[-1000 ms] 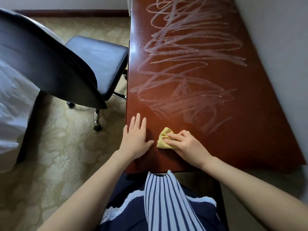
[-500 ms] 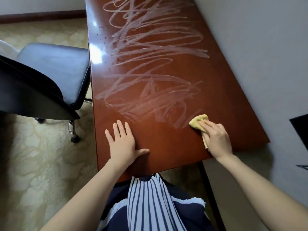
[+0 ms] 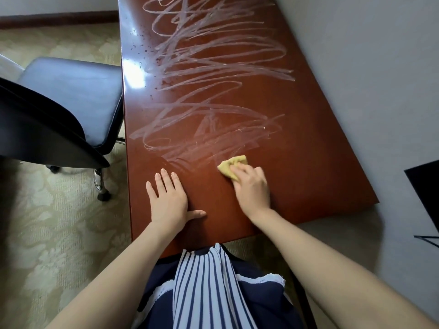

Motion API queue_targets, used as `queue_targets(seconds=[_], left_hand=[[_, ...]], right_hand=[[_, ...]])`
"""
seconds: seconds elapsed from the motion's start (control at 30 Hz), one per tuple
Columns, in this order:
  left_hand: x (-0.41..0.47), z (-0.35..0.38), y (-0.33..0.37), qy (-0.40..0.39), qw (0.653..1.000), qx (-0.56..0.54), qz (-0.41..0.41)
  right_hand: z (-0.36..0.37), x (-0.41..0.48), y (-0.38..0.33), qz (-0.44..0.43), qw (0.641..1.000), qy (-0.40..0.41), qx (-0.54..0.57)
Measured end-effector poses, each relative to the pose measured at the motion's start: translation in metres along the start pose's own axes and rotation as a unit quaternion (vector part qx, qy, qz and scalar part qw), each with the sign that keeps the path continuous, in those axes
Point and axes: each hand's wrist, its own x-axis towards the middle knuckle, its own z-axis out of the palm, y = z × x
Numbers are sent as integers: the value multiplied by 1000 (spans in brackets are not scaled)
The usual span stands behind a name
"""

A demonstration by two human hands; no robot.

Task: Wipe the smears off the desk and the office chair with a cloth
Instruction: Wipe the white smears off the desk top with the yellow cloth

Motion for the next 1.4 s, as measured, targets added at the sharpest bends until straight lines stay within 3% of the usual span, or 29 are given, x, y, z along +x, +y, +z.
queue_targets(seconds=[0.2, 0.33, 0.5, 0.67, 0.8, 0.9, 1.2, 1.4], left_hand=[[-2, 2, -1, 1, 1000, 1, -2], [-2, 3, -2, 4, 1000, -19, -6], [-3, 5, -3, 21, 999, -26, 0], [-3, 6, -12, 34, 999, -4, 25], [1, 1, -35, 40, 993, -94, 57], [-2, -3, -54, 71, 988, -119, 65], [1, -8, -88, -20, 997, -67, 20], [4, -7, -90, -42, 997, -38, 50]], right_hand=[[-7, -51, 0, -145, 988, -44, 22], [-24, -62, 29, -185, 981, -50, -2], [-43, -47, 59, -138, 990, -29, -29], [-45, 3, 63, -37, 997, -35, -51], [-27, 44, 44, 61, 997, -8, -52], [-8, 60, 13, 89, 994, -11, -63], [48, 35, -83, -70, 990, -113, -40], [35, -8, -67, -234, 958, -162, 29]])
